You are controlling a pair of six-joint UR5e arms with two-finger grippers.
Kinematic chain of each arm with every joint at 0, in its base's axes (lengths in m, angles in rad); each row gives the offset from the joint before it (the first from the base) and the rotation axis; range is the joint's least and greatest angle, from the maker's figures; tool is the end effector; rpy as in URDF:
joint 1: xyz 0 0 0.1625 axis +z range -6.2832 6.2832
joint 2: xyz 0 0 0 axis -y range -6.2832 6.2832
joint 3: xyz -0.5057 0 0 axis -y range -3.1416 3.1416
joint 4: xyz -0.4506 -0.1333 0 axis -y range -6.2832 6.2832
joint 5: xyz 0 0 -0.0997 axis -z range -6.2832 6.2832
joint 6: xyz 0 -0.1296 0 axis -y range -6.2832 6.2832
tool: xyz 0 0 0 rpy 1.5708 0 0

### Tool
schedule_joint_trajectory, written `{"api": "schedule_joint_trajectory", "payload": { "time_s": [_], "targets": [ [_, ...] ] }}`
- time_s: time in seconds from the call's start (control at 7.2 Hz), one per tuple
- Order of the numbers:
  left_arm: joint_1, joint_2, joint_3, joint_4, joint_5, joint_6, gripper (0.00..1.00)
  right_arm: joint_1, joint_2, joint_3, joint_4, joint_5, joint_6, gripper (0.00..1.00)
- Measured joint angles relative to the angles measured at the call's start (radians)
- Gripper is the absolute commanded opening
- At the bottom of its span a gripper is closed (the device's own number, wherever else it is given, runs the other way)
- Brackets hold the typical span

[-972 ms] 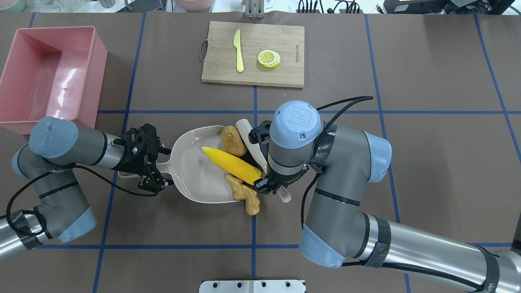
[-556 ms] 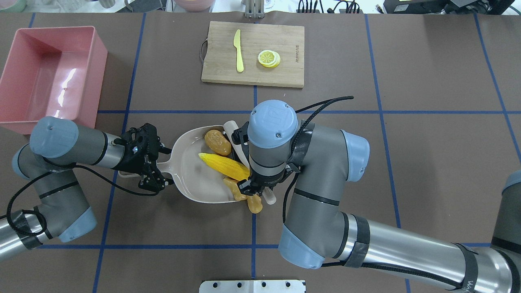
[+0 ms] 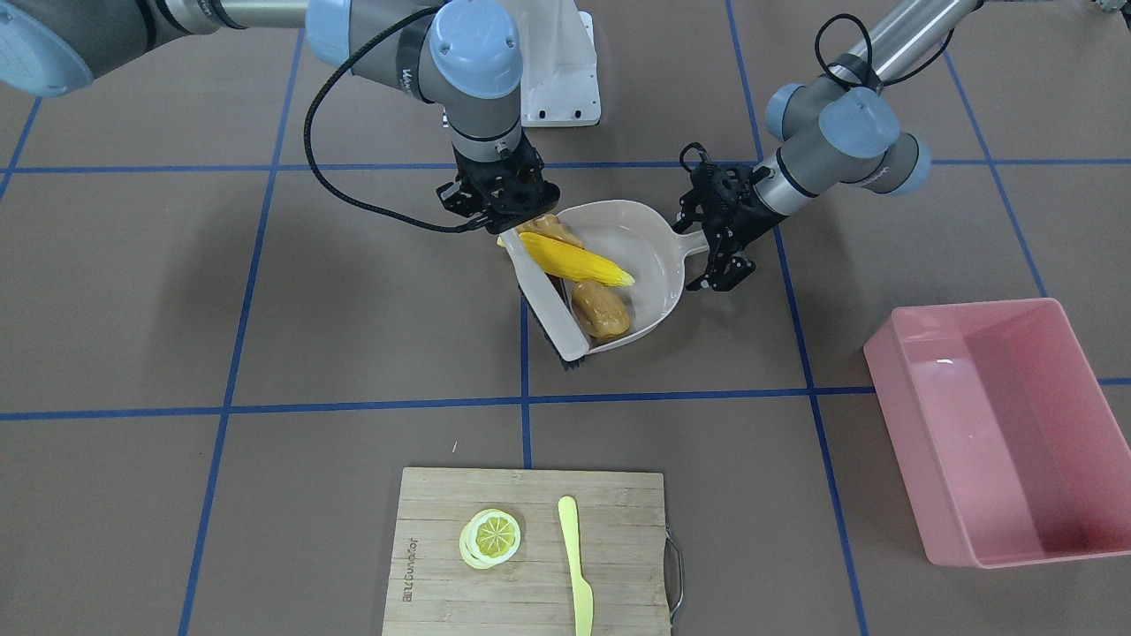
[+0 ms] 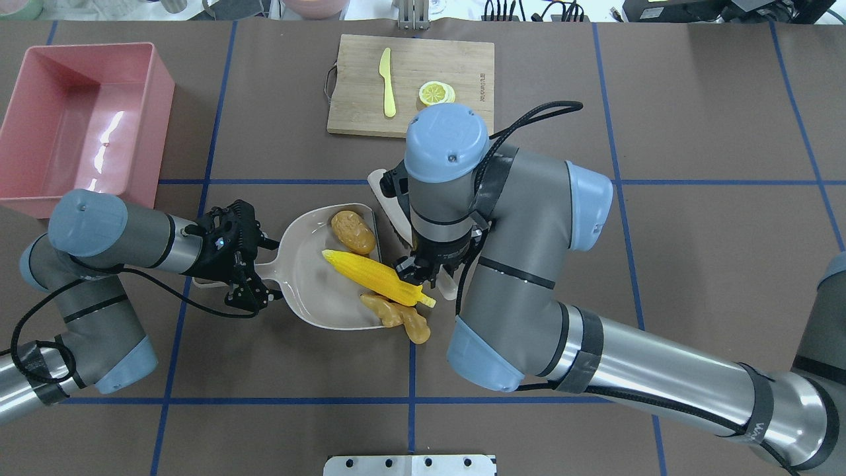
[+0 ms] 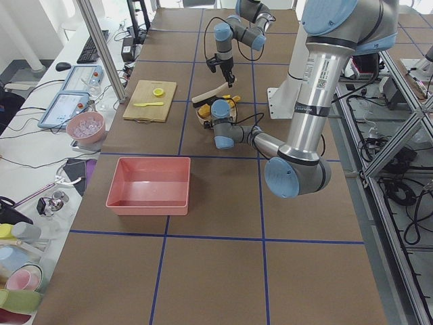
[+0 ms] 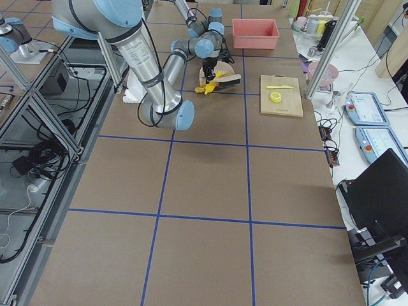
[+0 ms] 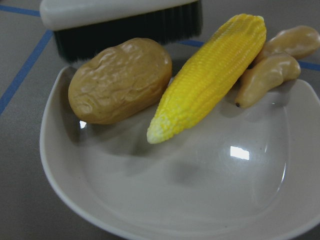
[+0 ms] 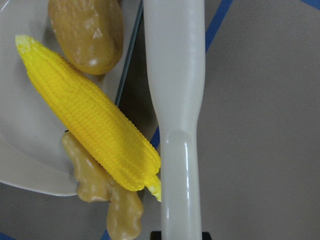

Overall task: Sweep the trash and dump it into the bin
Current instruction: 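Draw the brush back toward the robot with the right gripper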

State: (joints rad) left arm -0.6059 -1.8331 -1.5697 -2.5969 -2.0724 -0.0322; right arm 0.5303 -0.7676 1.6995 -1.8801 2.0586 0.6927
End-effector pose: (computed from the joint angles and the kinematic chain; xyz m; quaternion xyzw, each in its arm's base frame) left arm 0.5378 -0.4590 0.4706 0.4157 0.4523 0.4814 0.6252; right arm -0.6365 -0.4573 0.1868 0.0172 -0.3754 -0.2327 0.8970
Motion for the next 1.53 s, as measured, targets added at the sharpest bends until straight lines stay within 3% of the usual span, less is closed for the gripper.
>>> {"api": "schedule_joint_trajectory", "payload": {
  "time_s": [0.28, 0.69, 1.11, 1.53],
  "targets": [
    [0.0, 0.0, -0.001, 0.0, 0.0, 0.001, 0.97, 0.019, -0.063, 0.117, -0.092, 0.022, 0.018, 0.0],
    [0.001, 0.0, 0.001, 0.0, 0.0, 0.001, 0.97, -0.053, -0.196, 0.299, -0.123, 0.051, 0.352, 0.0],
    [0.004, 0.001, 0.003, 0.001, 0.001, 0.001, 0.97, -0.173, -0.241, 0.336, -0.021, 0.046, 0.594, 0.0],
    [0.009, 0.002, 0.004, 0.001, 0.005, 0.002, 0.97, -0.252, -0.22, 0.329, -0.009, 0.047, 0.663, 0.0]
  ]
}}
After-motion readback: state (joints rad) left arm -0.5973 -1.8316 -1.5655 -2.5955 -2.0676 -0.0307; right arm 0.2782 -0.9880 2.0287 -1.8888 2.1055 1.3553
